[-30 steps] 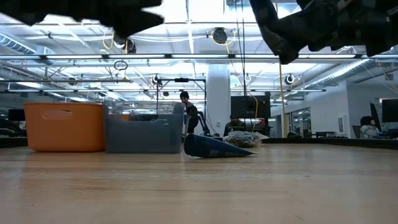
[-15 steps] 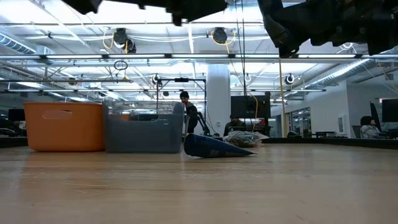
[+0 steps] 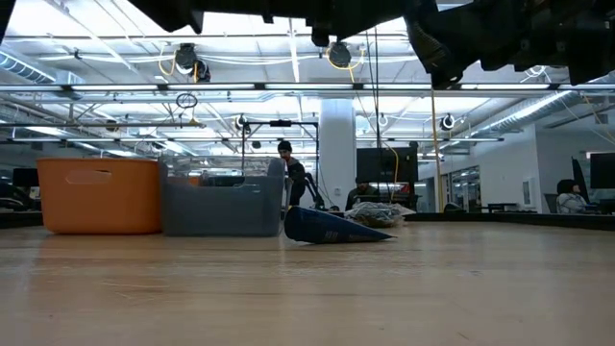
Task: Pick & Place Travel size toiletries
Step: Put the bottom blue shave cream into the blue bin
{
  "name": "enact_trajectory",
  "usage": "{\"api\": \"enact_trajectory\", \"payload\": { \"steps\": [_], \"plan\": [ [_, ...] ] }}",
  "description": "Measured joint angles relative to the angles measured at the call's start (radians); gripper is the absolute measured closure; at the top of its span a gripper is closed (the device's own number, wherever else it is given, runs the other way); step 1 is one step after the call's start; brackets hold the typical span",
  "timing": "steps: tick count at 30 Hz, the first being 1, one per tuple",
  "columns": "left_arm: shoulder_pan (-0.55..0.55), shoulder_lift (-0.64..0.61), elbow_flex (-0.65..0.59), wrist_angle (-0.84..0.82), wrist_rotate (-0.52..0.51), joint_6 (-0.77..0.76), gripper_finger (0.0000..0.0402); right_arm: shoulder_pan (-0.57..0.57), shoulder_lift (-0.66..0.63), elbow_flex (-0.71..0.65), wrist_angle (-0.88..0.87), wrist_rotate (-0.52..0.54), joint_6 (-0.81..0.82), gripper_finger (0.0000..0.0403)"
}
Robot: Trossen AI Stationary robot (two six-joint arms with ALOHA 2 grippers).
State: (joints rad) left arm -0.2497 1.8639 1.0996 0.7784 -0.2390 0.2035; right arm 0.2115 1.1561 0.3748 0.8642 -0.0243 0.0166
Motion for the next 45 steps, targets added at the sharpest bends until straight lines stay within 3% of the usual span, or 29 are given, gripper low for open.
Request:
{"api": "enact_trajectory", "payload": {
  "steps": [16,25,29,38,45],
  "plan": [
    [0.056,0.004,0.000,0.029,0.133,-0.060,0.0092,0.000,0.000,0.000,0.004,0.000,-0.002,0.0307],
    [0.061,0.026,0.000,0.069,0.134,-0.044,0.0097,0.000,0.000,0.000,0.000,0.001,-0.002,0.0307],
    [0.068,0.026,0.000,0.085,0.135,-0.045,0.0139,0.000,0.004,0.000,-0.001,0.001,-0.002,0.0307],
    [0.073,0.026,0.000,0.078,0.152,-0.045,0.0283,-0.001,0.004,0.000,0.000,0.011,-0.001,0.0307],
    [0.073,0.024,0.000,0.084,0.160,-0.016,0.0294,-0.001,0.003,0.001,0.001,0.002,-0.001,0.0307]
  ]
}}
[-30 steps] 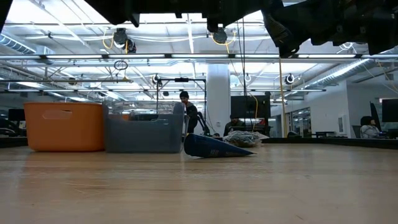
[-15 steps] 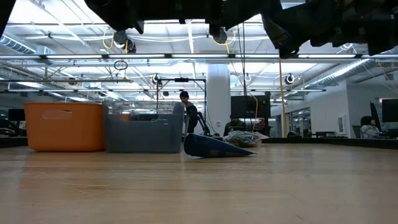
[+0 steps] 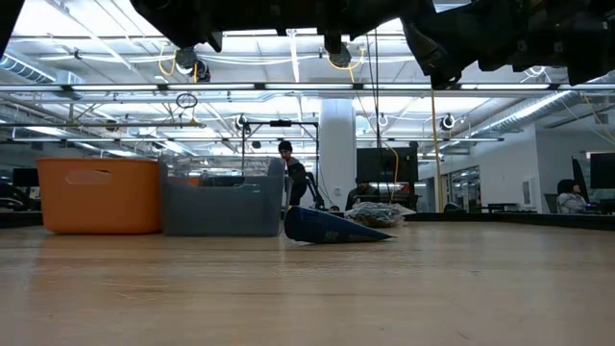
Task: Pick & Place Travel size toiletries
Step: Put the bottom blue shave cream into the blue bin
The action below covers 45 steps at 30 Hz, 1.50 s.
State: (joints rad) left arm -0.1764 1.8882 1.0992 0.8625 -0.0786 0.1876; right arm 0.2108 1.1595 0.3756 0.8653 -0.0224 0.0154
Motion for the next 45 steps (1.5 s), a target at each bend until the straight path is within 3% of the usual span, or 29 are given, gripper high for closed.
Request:
{"api": "enact_trajectory", "payload": {
  "steps": [6,14,19,30,38,45],
  "plan": [
    [-0.017,-0.011,-0.001,-0.021,-0.040,0.024,0.0291,0.000,-0.001,0.003,-0.035,-0.004,0.014,0.0284],
    [-0.044,-0.096,-0.002,-0.144,-0.099,0.036,0.0292,0.000,-0.025,0.001,-0.064,-0.005,-0.029,0.0192],
    [-0.060,-0.172,0.000,-0.264,-0.163,0.029,0.0289,0.000,-0.064,-0.001,-0.126,0.014,-0.028,0.0159],
    [-0.048,-0.301,0.000,-0.483,-0.427,0.036,0.0292,-0.001,-0.175,-0.001,-0.317,0.078,-0.028,0.0162],
    [0.010,-0.389,-0.003,-0.633,-0.509,0.027,0.0295,-0.001,-0.278,-0.001,-0.456,0.078,0.021,0.0165],
    [0.121,-0.513,-0.120,-0.585,-0.525,-0.041,0.0295,-0.001,-0.298,-0.001,-0.484,0.077,0.026,0.0165]
  ]
}}
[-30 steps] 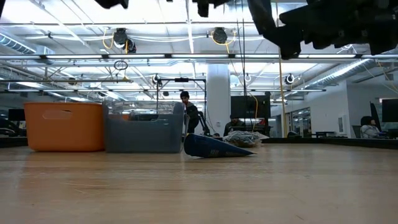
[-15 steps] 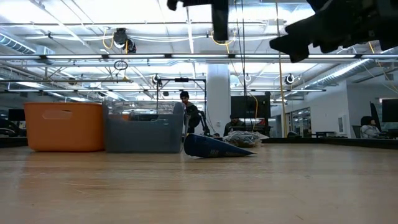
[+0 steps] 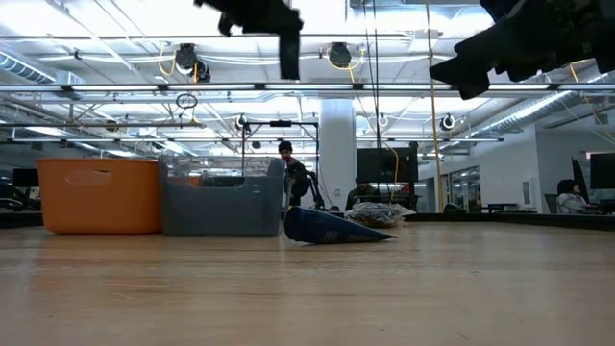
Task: Pick & Place Travel size toiletries
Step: Put the bottom blue shave cream into the blue bin
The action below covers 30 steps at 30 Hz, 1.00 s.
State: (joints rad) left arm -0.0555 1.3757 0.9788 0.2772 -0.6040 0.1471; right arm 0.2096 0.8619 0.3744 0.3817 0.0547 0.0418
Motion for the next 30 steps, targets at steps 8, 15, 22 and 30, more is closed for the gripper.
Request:
{"api": "enact_trajectory", "payload": {
  "steps": [8,15,22,30],
  "plan": [
    [0.216,-0.023,-0.174,0.134,0.004,-0.172,0.0295,0.000,0.000,0.000,-0.005,0.000,-0.001,0.0168],
    [0.342,0.061,-0.186,0.150,0.031,-0.312,0.0295,0.000,0.000,0.000,0.000,0.003,-0.008,0.0170],
    [0.389,0.139,-0.186,0.144,0.032,-0.415,0.0294,0.000,0.000,0.000,0.001,0.004,-0.009,0.0174],
    [0.415,0.226,-0.185,0.136,0.028,-0.570,0.0292,0.000,0.000,0.000,0.001,0.002,-0.003,0.0176]
  ]
}}
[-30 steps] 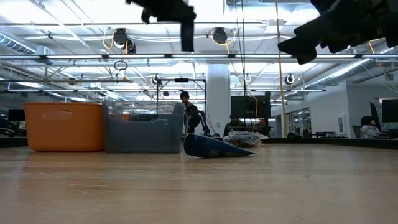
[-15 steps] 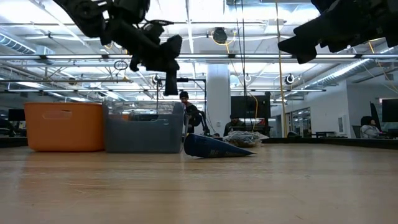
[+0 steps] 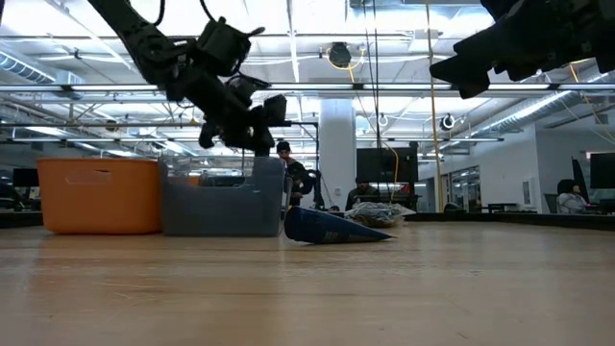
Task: Pick & Place Travel size toiletries
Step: Put the bottom blue shave cream into the blue bin, then put the blue shave cream into the blue bin
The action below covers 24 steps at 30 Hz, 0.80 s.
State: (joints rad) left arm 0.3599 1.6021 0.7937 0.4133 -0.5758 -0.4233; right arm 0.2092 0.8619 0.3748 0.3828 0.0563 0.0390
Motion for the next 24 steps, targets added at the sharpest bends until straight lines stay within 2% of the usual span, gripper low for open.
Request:
{"api": "enact_trajectory", "payload": {
  "steps": [7,17,19,24],
  "plan": [
    [0.012,0.022,0.001,-0.023,0.000,-0.025,0.0255,0.000,0.000,0.000,-0.008,0.000,0.001,0.0175],
    [0.009,0.022,0.001,-0.019,0.006,-0.032,0.0169,0.000,0.000,0.000,-0.008,-0.001,-0.001,0.0175],
    [0.010,0.019,0.001,-0.021,0.038,-0.022,0.0149,0.000,0.000,0.000,-0.008,-0.001,-0.001,0.0175],
    [0.008,-0.036,0.001,-0.026,0.204,0.066,0.0112,0.000,0.000,0.000,-0.008,-0.001,-0.001,0.0178]
  ]
}}
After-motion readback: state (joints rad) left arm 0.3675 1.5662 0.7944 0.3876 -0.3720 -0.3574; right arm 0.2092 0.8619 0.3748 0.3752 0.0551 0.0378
